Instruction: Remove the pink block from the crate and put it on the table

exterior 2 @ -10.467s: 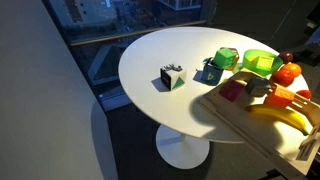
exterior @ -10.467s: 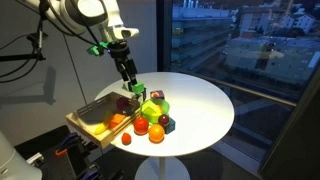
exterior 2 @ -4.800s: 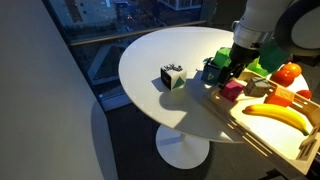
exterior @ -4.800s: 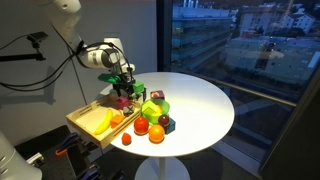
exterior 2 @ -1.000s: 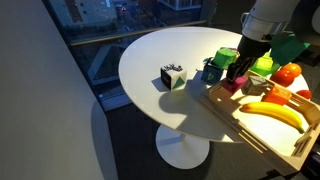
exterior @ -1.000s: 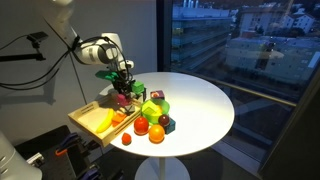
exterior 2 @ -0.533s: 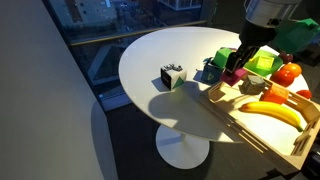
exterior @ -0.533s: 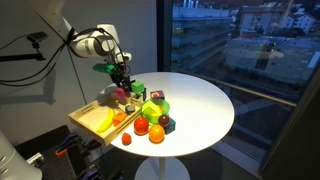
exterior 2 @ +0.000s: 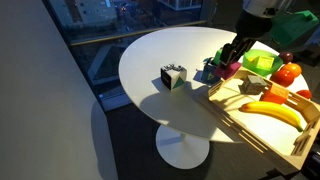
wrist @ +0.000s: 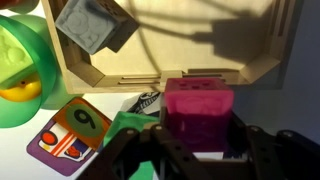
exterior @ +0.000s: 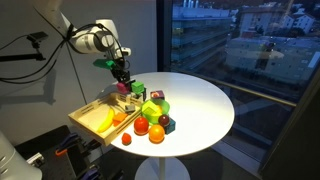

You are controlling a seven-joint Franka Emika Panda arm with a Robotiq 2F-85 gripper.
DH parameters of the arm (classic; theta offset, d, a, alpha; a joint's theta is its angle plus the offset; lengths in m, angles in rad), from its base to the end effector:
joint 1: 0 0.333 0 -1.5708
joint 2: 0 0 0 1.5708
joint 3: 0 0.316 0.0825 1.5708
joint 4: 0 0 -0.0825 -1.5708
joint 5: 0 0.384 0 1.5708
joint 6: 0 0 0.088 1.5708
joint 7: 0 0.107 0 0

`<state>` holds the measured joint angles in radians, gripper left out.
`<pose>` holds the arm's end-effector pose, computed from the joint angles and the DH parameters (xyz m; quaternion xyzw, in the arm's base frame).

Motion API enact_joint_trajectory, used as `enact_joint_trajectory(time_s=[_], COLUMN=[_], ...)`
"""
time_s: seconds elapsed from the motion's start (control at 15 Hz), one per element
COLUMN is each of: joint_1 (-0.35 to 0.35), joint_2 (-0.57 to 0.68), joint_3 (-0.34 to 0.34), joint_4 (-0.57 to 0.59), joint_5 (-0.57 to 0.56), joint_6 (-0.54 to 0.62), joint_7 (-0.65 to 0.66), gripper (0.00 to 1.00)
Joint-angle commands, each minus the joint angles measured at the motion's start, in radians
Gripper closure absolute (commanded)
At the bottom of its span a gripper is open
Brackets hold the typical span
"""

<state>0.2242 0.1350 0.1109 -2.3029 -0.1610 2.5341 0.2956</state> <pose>0.5032 0.1771 0.2979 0.9945 0.0825 0.0593 0.0245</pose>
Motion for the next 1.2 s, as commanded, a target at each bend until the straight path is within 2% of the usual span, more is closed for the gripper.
enact_joint_trajectory(time_s=[0.0,0.2,0.27,0.33,0.53,1.13], joint_1=[0.003,0.008,0.01,0.011,0.015,0.002], joint_2=[0.019,0.031,0.035,0.038,0.042,0.011], joint_3=[0.006,-0.001,-0.004,-0.006,-0.011,-0.012], joint_4=[0.045,0.055,0.057,0.057,0.057,0.045], joint_5=[-0.017,-0.043,-0.055,-0.063,-0.087,-0.054], joint_6=[-0.002,0.022,0.032,0.038,0.05,-0.009], joint_7=[0.054,0.09,0.105,0.115,0.142,0.119], gripper=[0.71,0.71,0.21,0.2,0.01,0.0])
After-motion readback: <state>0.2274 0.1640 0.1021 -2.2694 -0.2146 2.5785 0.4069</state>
